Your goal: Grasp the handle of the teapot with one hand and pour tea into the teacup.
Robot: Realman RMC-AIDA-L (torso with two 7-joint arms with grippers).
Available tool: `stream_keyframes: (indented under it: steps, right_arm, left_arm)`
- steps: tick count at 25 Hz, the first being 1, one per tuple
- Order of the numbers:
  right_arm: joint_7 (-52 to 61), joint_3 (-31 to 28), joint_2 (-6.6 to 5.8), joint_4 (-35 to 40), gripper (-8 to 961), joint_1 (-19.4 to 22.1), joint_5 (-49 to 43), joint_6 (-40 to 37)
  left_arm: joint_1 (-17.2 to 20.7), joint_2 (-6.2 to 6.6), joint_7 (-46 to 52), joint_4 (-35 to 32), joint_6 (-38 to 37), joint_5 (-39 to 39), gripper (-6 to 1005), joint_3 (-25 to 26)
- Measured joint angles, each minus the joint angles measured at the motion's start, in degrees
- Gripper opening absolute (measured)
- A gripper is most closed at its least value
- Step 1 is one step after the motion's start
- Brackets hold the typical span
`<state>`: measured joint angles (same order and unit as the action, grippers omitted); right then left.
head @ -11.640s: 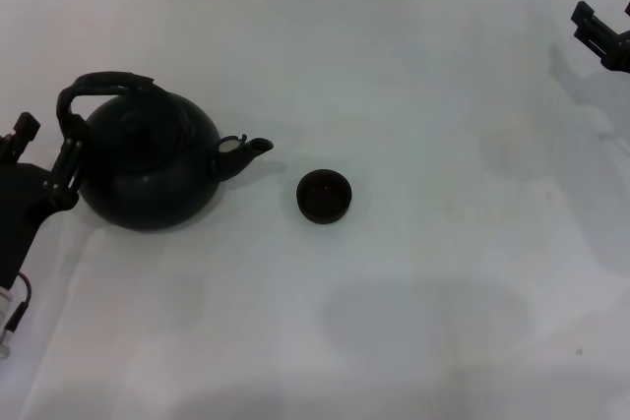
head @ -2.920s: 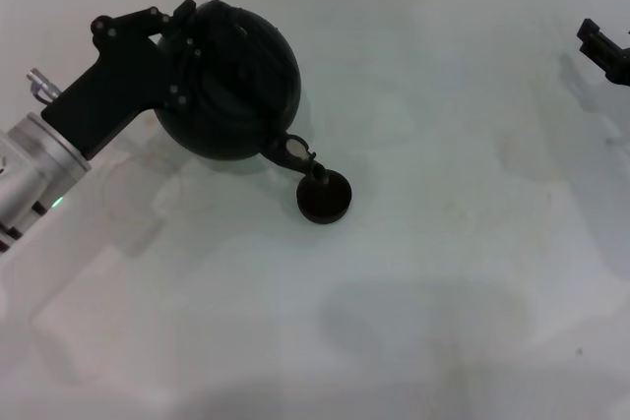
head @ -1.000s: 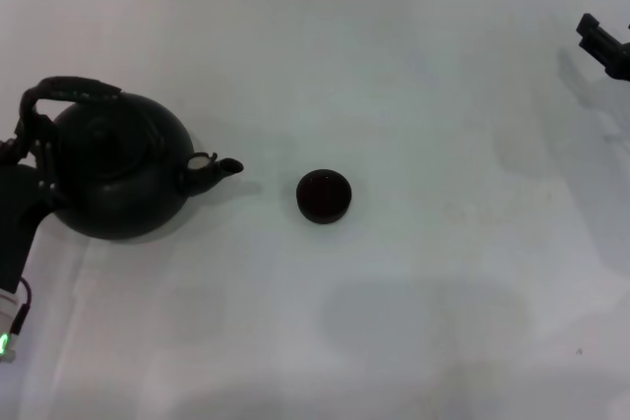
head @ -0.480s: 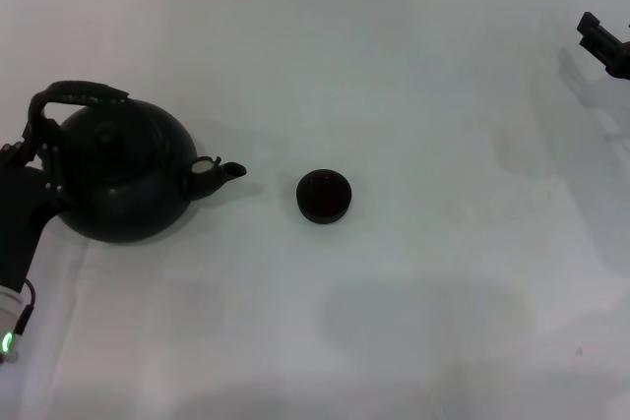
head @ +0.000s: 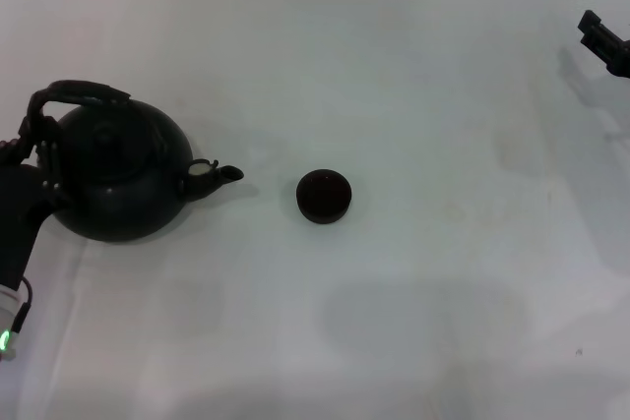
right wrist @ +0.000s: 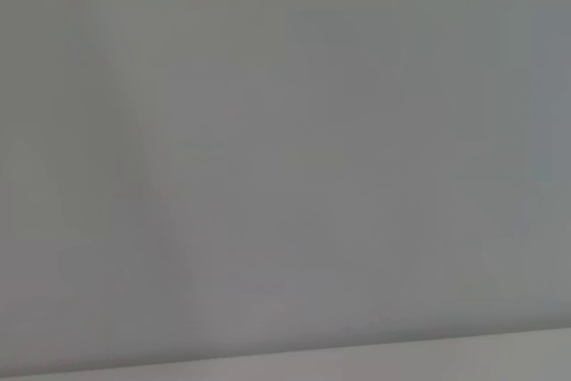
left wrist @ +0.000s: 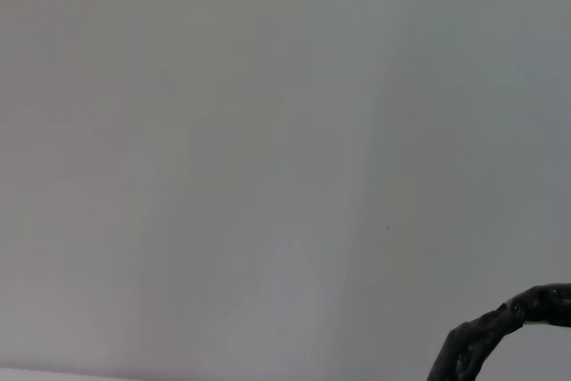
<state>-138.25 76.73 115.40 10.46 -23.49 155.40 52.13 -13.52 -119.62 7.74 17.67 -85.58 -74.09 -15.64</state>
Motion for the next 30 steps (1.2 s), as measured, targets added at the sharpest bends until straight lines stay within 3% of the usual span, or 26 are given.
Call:
stream_keyframes:
  steps: [6, 14, 19, 25, 30]
  right_arm:
    - [0.00, 0.00, 0.00, 0.00, 832, -0.01, 0.00, 0.01]
    - [0.00, 0.00, 0.00, 0.00, 832, 0.07, -0.01, 0.10]
    - [0.00, 0.00, 0.00, 0.00, 832, 0.12, -0.01, 0.17]
    - [0.00, 0.00, 0.00, 0.00, 832, 0.04, -0.01, 0.27]
    - [0.00, 0.00, 0.00, 0.07, 832, -0.08, -0.09, 0.53]
  left_arm:
    - [-0.35, -0.03, -0.05, 0.39, -0.14, -0.13, 156, 0.00]
    - [-0.18, -0.08, 0.23, 0.67, -0.23, 0.02, 269, 0.16]
    - [0.32, -0.06, 0.23, 1.14, -0.39, 0.04, 480, 0.15]
    - [2.20, -0.09, 0.22, 1.60, -2.91, -0.69, 571, -0.63]
    - [3.37, -0.09, 0.22, 2.61, -3.59, -0.81, 572, -0.62]
